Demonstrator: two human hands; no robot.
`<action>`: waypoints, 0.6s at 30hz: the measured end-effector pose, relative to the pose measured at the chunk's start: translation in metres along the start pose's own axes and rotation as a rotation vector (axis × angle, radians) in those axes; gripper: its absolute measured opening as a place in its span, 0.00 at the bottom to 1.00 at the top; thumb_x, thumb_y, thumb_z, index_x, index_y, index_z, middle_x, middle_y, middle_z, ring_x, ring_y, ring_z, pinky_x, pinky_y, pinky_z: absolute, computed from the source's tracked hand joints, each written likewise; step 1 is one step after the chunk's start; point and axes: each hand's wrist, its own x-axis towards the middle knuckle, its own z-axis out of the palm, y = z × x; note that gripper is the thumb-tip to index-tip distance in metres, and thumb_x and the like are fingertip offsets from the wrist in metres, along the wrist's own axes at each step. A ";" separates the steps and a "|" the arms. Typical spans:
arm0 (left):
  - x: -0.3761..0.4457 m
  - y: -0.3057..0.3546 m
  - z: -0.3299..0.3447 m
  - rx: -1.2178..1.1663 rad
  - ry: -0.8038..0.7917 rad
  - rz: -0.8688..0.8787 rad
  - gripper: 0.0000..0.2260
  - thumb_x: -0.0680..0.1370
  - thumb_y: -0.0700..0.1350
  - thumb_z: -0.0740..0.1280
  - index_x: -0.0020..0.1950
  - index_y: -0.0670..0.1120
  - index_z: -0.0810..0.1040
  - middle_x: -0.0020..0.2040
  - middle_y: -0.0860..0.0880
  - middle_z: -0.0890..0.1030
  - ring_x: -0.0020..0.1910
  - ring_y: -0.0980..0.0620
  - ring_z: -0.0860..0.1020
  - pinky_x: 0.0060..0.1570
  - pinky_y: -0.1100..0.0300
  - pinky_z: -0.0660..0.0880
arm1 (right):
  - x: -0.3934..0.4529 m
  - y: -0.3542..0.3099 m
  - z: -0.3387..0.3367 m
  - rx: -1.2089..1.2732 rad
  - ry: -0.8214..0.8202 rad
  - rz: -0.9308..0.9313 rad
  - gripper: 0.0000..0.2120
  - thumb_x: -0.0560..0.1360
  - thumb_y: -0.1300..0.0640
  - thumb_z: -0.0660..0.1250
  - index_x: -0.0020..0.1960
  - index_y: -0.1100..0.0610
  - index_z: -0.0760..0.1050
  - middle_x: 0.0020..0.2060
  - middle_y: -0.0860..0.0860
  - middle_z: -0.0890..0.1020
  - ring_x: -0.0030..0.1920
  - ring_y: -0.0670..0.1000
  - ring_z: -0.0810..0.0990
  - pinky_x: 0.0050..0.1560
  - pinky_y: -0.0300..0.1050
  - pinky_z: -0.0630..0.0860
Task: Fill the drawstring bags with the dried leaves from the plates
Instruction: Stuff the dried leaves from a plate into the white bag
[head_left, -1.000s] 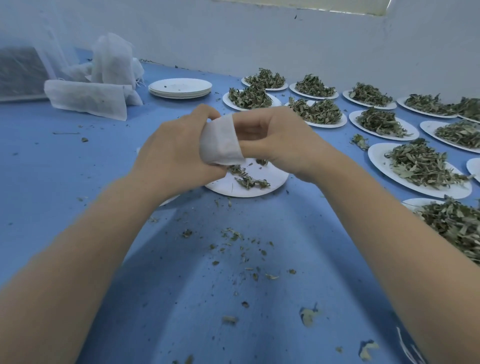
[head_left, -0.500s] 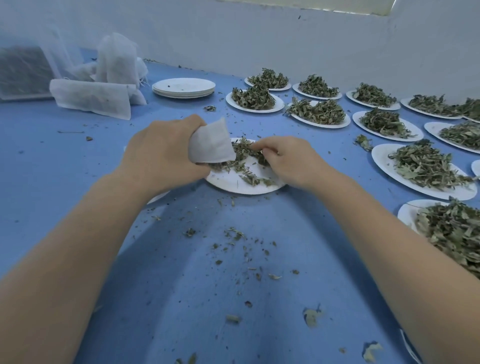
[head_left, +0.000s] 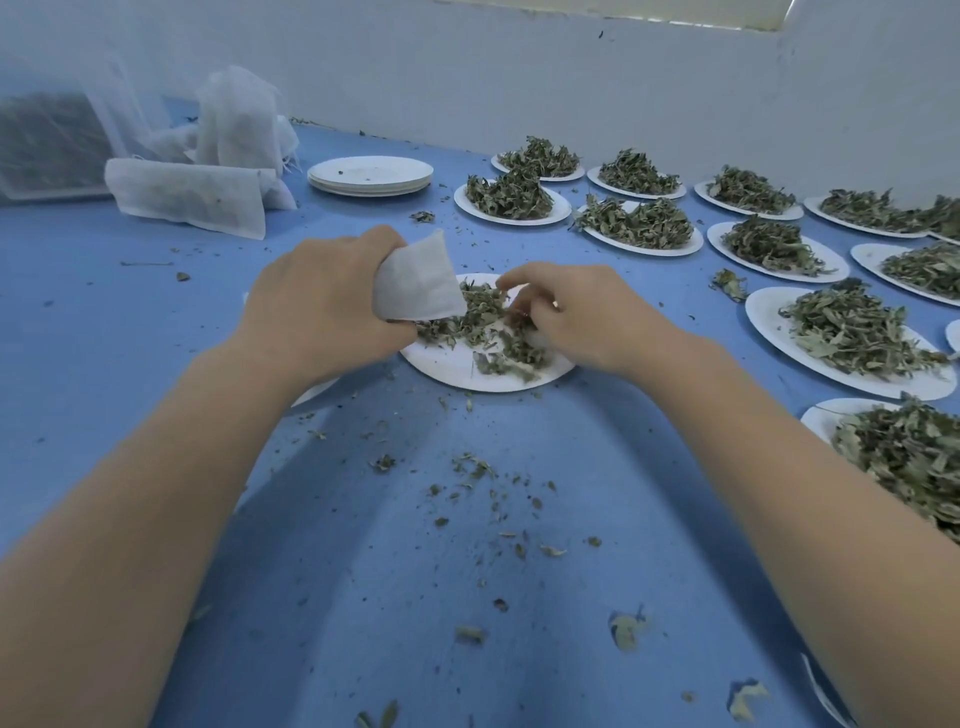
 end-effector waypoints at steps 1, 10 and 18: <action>0.000 0.000 0.000 -0.002 -0.001 0.000 0.20 0.67 0.47 0.71 0.58 0.50 0.72 0.45 0.49 0.77 0.43 0.47 0.70 0.41 0.56 0.66 | -0.001 0.000 -0.002 0.029 0.026 -0.010 0.17 0.77 0.62 0.54 0.62 0.48 0.73 0.50 0.46 0.82 0.44 0.41 0.76 0.35 0.25 0.66; 0.000 -0.001 0.000 0.022 0.003 0.004 0.20 0.68 0.48 0.70 0.58 0.50 0.72 0.43 0.51 0.74 0.43 0.47 0.70 0.40 0.57 0.64 | -0.010 -0.015 -0.010 -0.108 -0.270 0.012 0.27 0.60 0.29 0.68 0.55 0.39 0.69 0.51 0.45 0.68 0.49 0.44 0.72 0.44 0.43 0.66; 0.000 0.000 0.002 0.035 -0.002 0.013 0.20 0.68 0.48 0.70 0.58 0.50 0.72 0.42 0.51 0.73 0.43 0.47 0.69 0.40 0.57 0.64 | -0.004 -0.003 -0.003 -0.030 -0.234 -0.077 0.14 0.71 0.40 0.68 0.54 0.41 0.73 0.53 0.47 0.69 0.43 0.39 0.70 0.49 0.42 0.68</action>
